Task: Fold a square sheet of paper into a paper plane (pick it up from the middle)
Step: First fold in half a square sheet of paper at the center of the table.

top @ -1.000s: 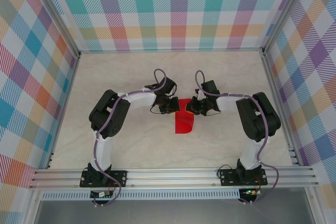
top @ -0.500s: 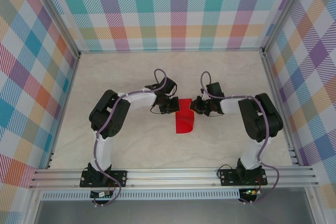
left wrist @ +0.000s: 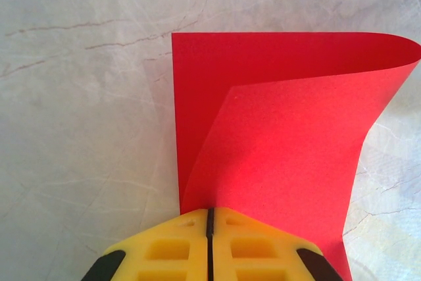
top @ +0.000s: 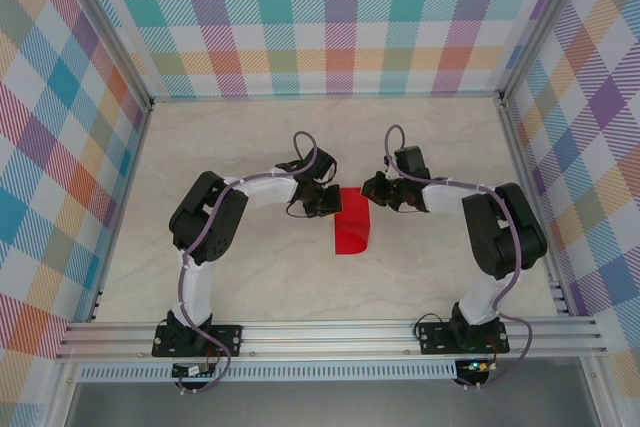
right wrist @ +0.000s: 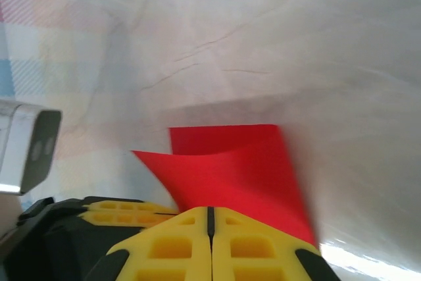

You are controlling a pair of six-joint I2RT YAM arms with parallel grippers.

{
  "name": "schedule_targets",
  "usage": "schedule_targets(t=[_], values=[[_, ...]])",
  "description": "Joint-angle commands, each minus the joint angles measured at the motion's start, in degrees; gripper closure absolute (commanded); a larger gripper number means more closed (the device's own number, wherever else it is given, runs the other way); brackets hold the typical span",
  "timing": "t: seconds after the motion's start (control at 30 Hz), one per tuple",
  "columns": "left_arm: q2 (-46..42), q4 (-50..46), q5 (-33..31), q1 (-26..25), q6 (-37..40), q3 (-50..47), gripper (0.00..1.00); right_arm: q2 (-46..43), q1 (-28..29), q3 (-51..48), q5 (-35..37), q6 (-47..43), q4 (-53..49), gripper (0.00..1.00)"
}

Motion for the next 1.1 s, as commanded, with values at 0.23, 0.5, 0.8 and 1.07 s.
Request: schedule_targets(t=[0.23, 0.5, 0.8, 1.07], values=[[5.4, -10.6, -6.6, 0.0, 0.9, -4.7, 0.93, 8.2, 0.2, 6.3, -0.1, -0.8, -2.4, 0.95], [5.5, -10.6, -7.1, 0.0, 0.8, -5.8, 0.93, 9.4, -2.8, 4.5, 3.6, 1.7, -1.2, 0.95], [4.4, -9.5, -6.6, 0.0, 0.8, -7.2, 0.93, 5.2, -3.5, 4.3, 8.7, 4.1, -4.4, 0.96], [4.3, -8.6, -6.0, 0.0, 0.9, -7.4, 0.93, -5.1, -2.5, 0.2, 5.5, 2.8, -6.8, 0.96]])
